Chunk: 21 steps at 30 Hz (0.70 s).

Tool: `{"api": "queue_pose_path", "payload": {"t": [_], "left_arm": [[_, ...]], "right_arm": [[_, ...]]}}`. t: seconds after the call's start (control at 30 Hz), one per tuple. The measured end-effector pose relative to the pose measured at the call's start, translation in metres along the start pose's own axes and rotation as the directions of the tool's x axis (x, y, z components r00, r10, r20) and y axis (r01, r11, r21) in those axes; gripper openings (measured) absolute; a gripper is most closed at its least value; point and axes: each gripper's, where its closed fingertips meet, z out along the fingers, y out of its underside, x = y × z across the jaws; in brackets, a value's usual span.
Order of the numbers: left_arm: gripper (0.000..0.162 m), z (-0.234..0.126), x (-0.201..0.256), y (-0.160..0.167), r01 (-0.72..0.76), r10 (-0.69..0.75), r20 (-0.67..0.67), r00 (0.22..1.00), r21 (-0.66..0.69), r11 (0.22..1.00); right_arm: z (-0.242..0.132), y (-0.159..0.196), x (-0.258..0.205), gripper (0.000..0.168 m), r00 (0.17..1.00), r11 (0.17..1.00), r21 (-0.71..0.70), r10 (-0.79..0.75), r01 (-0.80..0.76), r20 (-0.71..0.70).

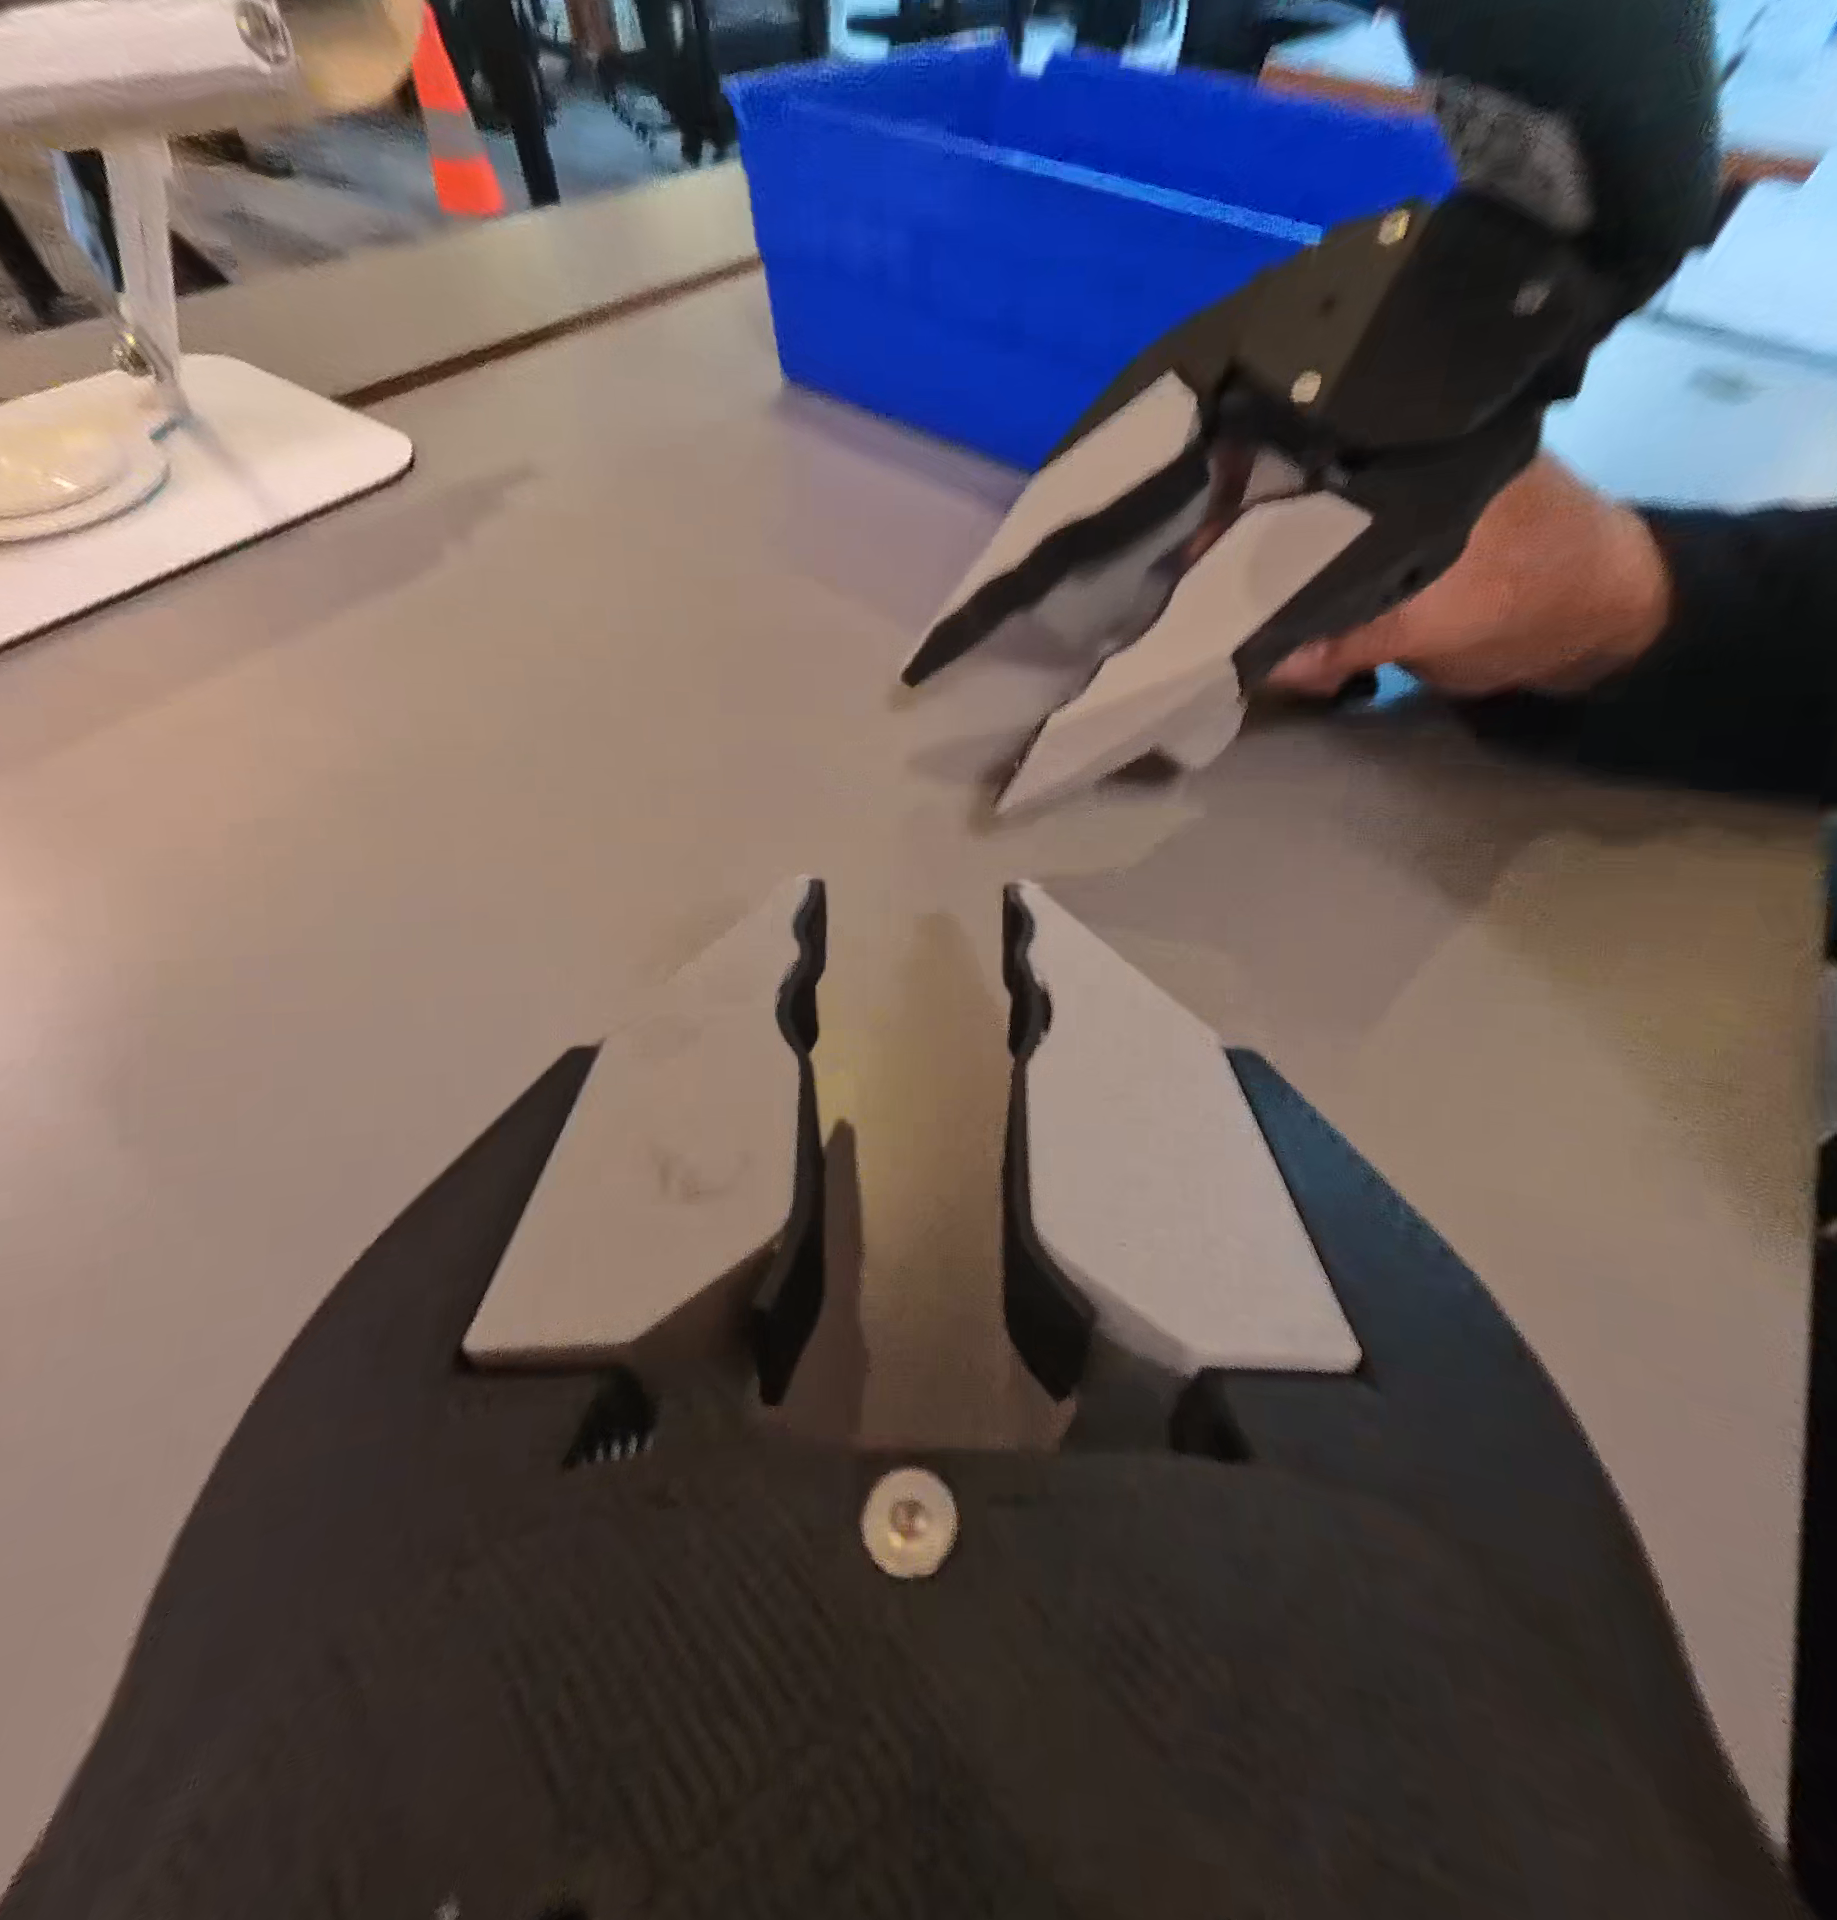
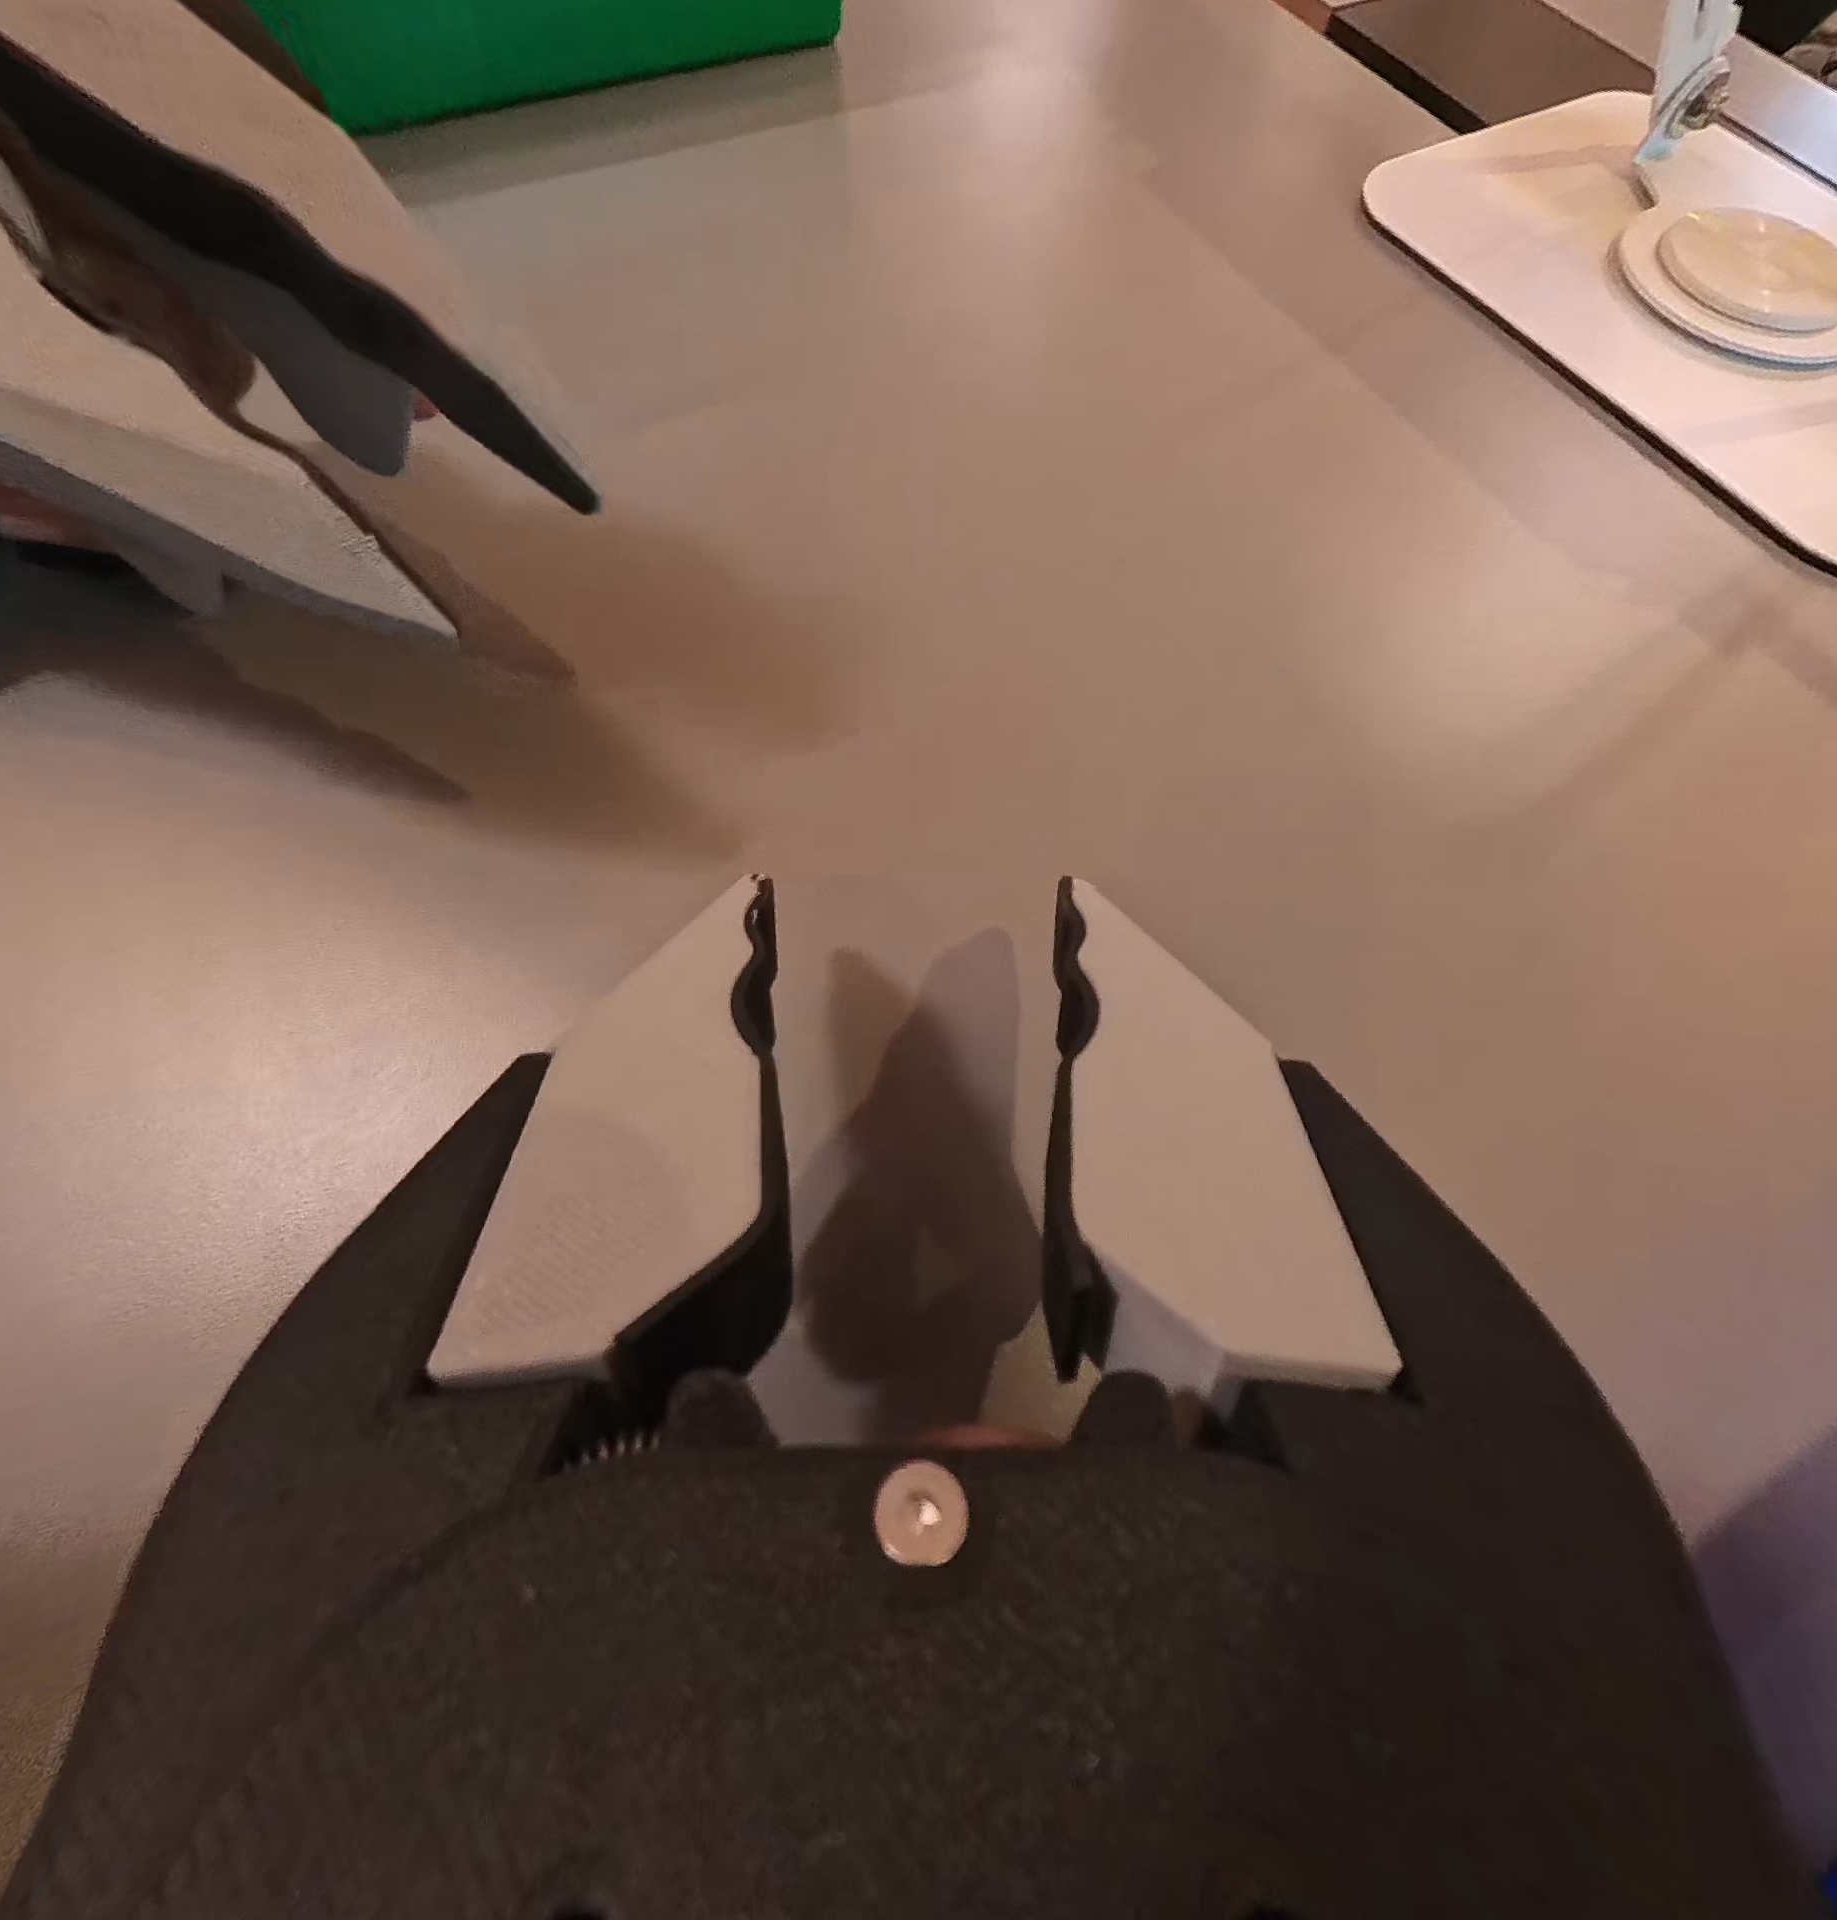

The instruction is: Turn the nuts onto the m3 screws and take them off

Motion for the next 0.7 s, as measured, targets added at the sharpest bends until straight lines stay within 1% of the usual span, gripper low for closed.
{"api": "queue_pose_path", "payload": {"t": [0.1, 0.4, 0.47, 0.57, 0.7], "left_arm": [[0.029, -0.006, -0.002, 0.002, -0.044, 0.044, 0.054, 0.998, 0.002, 0.999], [0.029, 0.001, 0.0, 0.012, -0.046, 0.049, 0.039, 0.998, -0.076, 0.996], [0.029, 0.002, 0.001, 0.012, -0.047, 0.049, 0.026, 0.998, -0.075, 0.996], [0.028, 0.002, -0.002, 0.009, -0.05, 0.053, 0.046, 0.998, -0.064, 0.997], [0.028, 0.005, -0.002, 0.012, -0.055, 0.06, 0.048, 0.997, -0.09, 0.994]], "right_arm": [[0.004, -0.001, 0.0, 0.05, 1.0, 1.0, -0.012, -0.013, 0.013, 0.005], [0.01, -0.009, 0.009, 0.047, 0.997, 0.999, 0.011, 0.049, -0.05, 0.061], [0.009, -0.01, 0.008, 0.049, 0.998, 0.999, 0.021, 0.036, -0.037, 0.056], [0.008, -0.011, 0.006, 0.049, 0.999, 0.999, 0.034, -0.006, 0.005, 0.031], [0.009, -0.006, 0.001, 0.051, 0.998, 0.998, 0.005, -0.055, 0.055, 0.025]]}}
